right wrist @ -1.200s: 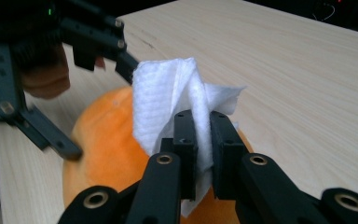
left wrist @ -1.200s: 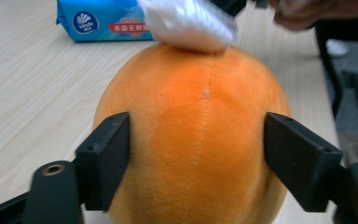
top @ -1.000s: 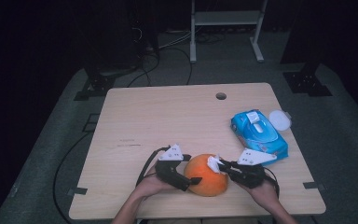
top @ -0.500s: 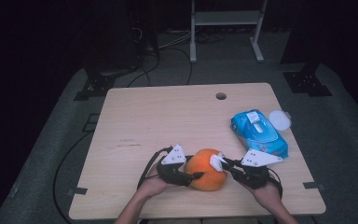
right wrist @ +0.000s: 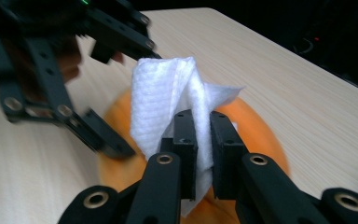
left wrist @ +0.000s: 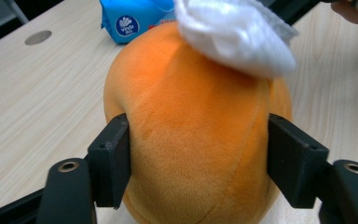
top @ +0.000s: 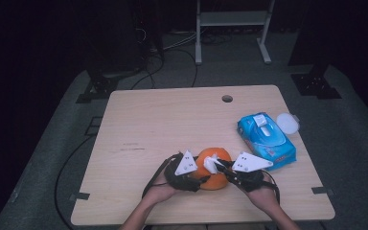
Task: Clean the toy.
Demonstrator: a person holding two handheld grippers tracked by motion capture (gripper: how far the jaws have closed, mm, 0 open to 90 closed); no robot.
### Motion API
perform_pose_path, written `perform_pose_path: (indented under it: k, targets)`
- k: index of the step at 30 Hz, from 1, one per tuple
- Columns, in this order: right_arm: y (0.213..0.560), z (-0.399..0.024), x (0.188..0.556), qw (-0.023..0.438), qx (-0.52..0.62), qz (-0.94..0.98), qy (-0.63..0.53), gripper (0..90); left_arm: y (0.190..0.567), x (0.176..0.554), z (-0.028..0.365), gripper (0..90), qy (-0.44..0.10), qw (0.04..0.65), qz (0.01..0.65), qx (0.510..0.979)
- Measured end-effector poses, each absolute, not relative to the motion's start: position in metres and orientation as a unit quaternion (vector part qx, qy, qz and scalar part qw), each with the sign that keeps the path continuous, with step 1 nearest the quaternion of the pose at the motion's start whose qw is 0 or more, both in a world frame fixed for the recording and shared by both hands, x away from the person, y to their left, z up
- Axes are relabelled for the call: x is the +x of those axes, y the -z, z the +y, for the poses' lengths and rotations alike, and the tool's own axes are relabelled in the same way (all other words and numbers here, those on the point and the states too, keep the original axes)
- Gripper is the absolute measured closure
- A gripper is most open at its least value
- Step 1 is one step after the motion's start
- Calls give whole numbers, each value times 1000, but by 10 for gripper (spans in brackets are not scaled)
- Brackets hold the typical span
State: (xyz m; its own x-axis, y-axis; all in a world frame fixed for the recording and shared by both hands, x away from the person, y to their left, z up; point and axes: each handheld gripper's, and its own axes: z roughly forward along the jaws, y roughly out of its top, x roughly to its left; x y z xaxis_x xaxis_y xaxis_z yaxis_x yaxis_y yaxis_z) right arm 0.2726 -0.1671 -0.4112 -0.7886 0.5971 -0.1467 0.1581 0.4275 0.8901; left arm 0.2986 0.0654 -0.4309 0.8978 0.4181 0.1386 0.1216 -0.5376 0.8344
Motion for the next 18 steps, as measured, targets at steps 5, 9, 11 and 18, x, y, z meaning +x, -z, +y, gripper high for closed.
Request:
perform_pose_path:
  k: [5,9,11,18]
  targets:
    - [419,-186,279,232,262,811,-469,817,434,305,73,224,-134,465,174,857]
    - [425,-195,282,218,277,808,-472,817,436,313,76,99,-105,454,202,862]
    - [426,-195,282,221,277,809,-469,817,439,318,79,61,-85,443,221,865]
    - [418,-190,274,239,267,806,-471,816,434,312,79,282,-96,468,203,854]
